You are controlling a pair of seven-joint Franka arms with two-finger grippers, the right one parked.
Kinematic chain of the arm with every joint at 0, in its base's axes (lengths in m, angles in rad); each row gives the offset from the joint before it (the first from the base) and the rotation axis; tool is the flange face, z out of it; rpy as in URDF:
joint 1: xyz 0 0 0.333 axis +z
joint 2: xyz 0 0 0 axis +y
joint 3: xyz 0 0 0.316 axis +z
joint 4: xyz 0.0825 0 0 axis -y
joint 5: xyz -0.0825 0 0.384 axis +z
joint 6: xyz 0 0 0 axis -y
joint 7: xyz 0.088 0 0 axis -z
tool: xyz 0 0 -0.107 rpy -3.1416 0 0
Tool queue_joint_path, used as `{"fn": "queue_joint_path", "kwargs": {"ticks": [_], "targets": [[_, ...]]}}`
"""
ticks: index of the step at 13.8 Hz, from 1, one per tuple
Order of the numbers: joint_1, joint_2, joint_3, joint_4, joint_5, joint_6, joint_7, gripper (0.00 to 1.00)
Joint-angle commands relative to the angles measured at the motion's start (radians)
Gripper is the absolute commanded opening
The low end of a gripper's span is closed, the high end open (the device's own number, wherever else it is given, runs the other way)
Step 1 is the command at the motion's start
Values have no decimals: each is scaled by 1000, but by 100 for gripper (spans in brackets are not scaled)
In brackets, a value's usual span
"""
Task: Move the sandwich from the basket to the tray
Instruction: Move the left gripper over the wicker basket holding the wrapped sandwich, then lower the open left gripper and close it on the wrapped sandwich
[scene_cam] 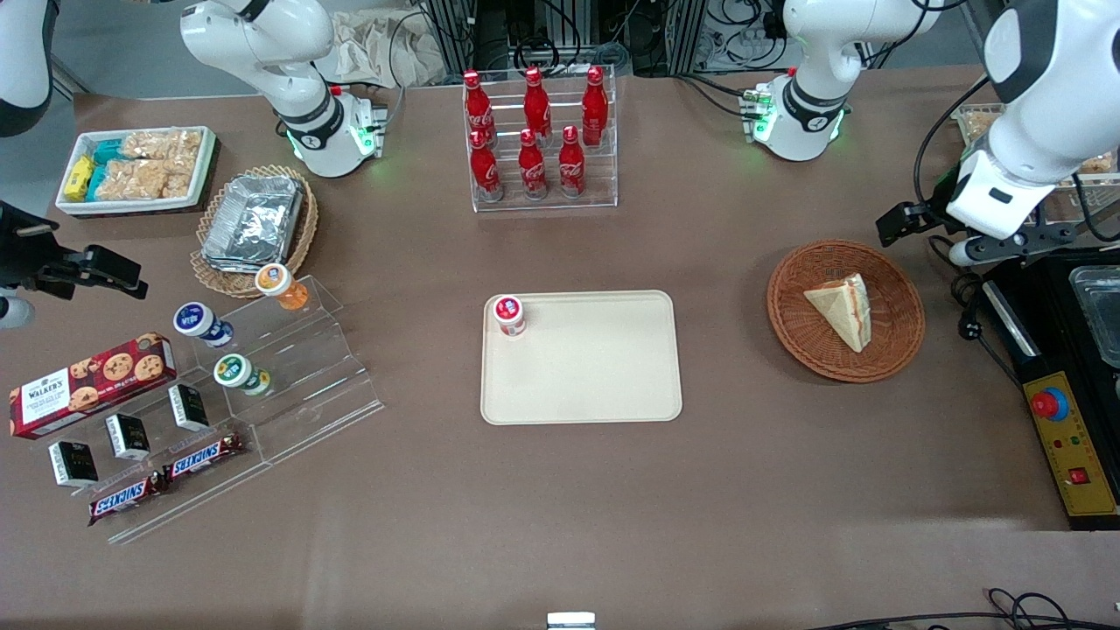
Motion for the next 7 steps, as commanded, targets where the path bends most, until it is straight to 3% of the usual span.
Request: {"fn": "queue_joint_path", "kwargs": {"ticks": [1, 7], "targets": [[3, -29, -5, -88, -6, 69, -98, 100], [4, 12, 0, -326, -5, 345, -208, 100]]}}
